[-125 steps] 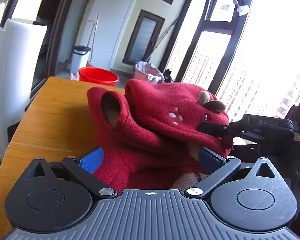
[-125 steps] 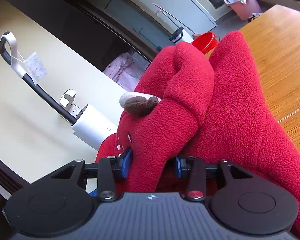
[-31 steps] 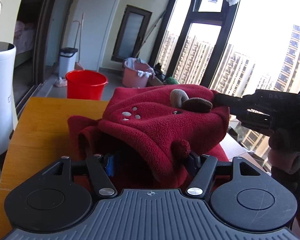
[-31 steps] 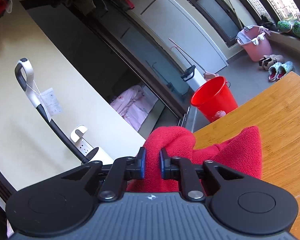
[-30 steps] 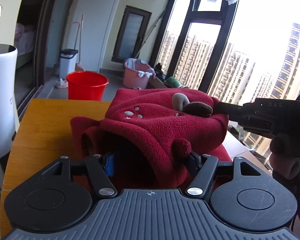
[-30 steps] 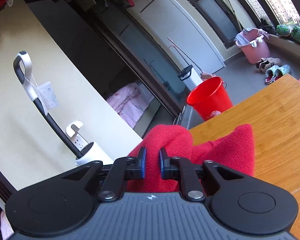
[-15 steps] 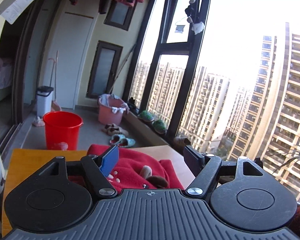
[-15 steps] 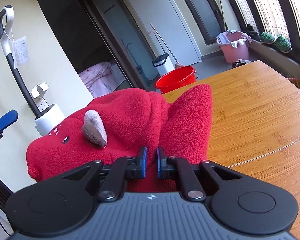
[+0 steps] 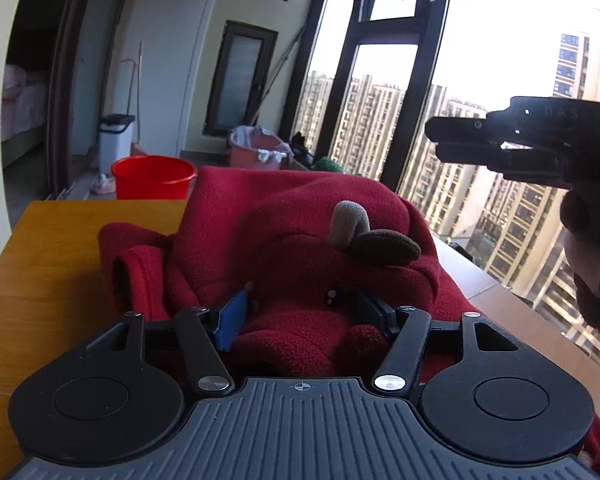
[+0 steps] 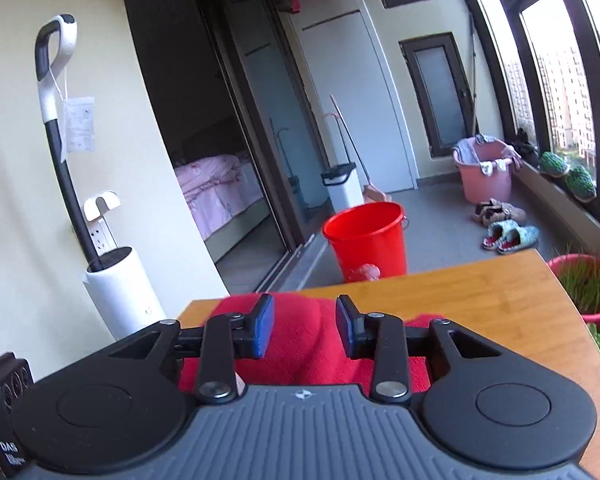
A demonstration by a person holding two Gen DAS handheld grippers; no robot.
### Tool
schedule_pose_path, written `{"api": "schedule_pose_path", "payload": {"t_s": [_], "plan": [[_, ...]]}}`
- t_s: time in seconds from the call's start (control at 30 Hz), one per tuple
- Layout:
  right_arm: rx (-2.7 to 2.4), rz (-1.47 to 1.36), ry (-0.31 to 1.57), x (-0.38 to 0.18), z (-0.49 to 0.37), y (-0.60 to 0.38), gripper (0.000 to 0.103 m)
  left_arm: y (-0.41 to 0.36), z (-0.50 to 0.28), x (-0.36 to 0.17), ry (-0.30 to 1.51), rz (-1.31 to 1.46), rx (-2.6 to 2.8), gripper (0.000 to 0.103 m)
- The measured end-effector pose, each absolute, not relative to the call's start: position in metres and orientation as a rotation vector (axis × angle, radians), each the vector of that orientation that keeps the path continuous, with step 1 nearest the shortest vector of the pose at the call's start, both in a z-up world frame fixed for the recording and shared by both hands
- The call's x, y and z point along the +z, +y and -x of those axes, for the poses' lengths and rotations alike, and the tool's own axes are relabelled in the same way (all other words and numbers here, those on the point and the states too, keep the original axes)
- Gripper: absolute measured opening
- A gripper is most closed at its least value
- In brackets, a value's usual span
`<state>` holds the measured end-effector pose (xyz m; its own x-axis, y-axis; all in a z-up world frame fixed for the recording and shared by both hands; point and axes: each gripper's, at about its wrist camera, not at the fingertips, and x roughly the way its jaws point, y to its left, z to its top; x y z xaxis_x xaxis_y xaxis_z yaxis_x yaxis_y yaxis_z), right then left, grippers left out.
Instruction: Fold clothes
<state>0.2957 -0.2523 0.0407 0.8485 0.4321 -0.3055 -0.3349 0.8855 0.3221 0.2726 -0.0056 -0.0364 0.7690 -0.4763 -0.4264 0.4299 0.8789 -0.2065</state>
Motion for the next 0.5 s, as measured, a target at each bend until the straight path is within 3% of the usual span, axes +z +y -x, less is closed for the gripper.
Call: {"api": "schedule_pose_path", "payload": {"t_s": [0.1,0.17,0.27,0.5], "plan": [[0.47,-0.269,0.392,0.043,-0.326,-0.224,0.042,-0.006,-0.275,-0.035,0.488,0.101,-0.492,0.07],[0.479,-0.255,0.462,0.028,-0.35,-0.207,0.054,-0.005,-0.274,-0.035,0.484,0.102,-0.488,0.073],[0.418,-0.174,0.641,-0.024,-0.377,-0.187,0.054,-0.004,-0.273,-0.036,0.481,0.103,-0.487,0.076],[0.422,-0.081,0.576,-0.034,-0.361,-0.184,0.055,-0.007,-0.273,-0.036,0.488,0.095,-0.502,0.081]]}}
